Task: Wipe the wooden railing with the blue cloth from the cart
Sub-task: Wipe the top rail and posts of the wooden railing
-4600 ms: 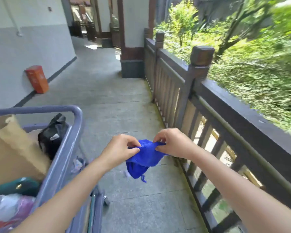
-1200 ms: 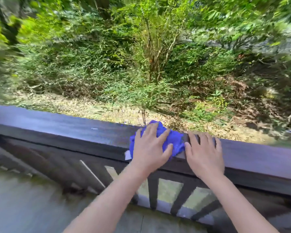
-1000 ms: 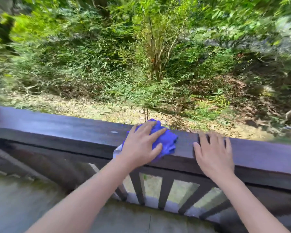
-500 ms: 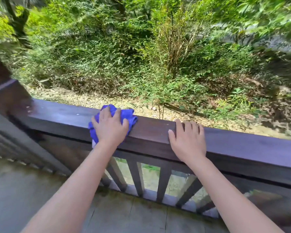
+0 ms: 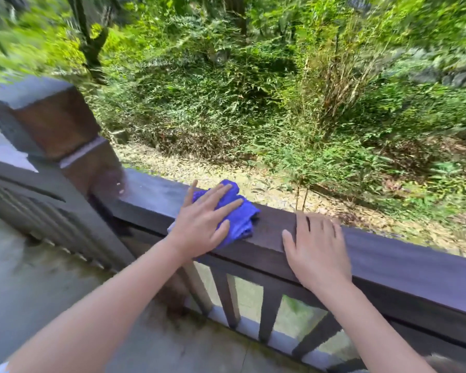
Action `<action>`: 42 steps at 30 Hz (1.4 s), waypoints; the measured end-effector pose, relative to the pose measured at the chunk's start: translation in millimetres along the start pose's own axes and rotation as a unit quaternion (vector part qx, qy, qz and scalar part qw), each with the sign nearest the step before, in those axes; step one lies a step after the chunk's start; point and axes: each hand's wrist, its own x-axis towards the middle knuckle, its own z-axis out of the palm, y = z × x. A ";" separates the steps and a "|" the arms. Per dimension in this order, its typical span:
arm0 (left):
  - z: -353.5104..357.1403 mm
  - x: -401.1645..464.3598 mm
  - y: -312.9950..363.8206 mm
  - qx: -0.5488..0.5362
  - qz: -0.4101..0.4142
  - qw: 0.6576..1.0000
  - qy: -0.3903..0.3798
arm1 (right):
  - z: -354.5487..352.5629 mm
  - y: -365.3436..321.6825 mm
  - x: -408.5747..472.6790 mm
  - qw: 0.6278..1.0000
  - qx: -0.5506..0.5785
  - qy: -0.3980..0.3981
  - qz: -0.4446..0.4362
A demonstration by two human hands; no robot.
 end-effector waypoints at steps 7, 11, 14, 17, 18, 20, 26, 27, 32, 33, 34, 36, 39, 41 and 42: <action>-5.3 -16.7 -121.5 -0.044 -0.050 0.998 -0.010 | 18.6 -108.1 41.1 0.999 0.021 -0.007 -0.049; -0.8 -9.5 -124.0 -0.035 -0.270 0.961 0.042 | 23.3 -151.2 57.7 0.997 0.019 -0.023 -0.070; 8.3 -0.9 -93.0 -0.020 -0.196 0.979 0.057 | 22.6 -169.6 63.2 0.997 0.023 -0.024 -0.076; 4.0 -4.4 -117.6 0.021 0.019 0.999 0.035 | 23.1 -171.8 62.8 0.997 0.010 -0.006 -0.081; 0.4 -5.1 -134.6 0.045 0.059 0.997 0.023 | 23.5 -171.8 62.8 0.997 0.002 -0.004 -0.076; -4.0 -7.7 -167.8 0.048 0.058 0.997 -0.005 | 24.7 -176.8 64.2 0.998 -0.002 -0.005 -0.059; -1.3 -17.5 -240.2 -0.018 -0.053 0.998 -0.034 | 32.5 -232.4 77.8 0.999 -0.008 -0.027 -0.018; 0.6 -17.9 -240.1 -0.023 -0.058 0.998 -0.032 | 34.6 -243.1 81.6 0.999 -0.007 -0.027 -0.018; 7.5 -20.2 -227.4 -0.031 -0.121 0.992 -0.020 | 39.8 -268.9 89.8 1.000 -0.008 -0.019 -0.007; 7.1 -22.4 -225.0 -0.027 -0.130 0.991 -0.023 | 40.6 -268.6 89.3 1.000 -0.003 -0.018 -0.003; 6.7 -26.1 -221.5 -0.024 -0.136 0.990 -0.026 | 41.2 -268.1 88.9 1.000 0.004 -0.019 0.000; 5.7 -35.7 -212.8 -0.022 -0.130 0.991 -0.027 | 41.5 -268.0 88.7 1.000 0.017 -0.023 0.007; 0.7 -49.4 -209.4 -0.043 -0.101 0.992 -0.060 | 41.6 -266.1 87.1 0.999 0.031 -0.032 0.006; -7.5 -50.9 -218.3 -0.072 -0.070 0.990 -0.102 | 39.8 -262.5 86.1 0.998 0.042 -0.046 -0.002; -12.4 -51.4 -223.8 -0.083 -0.051 0.987 -0.128 | 37.8 -260.3 86.2 0.997 0.052 -0.057 -0.007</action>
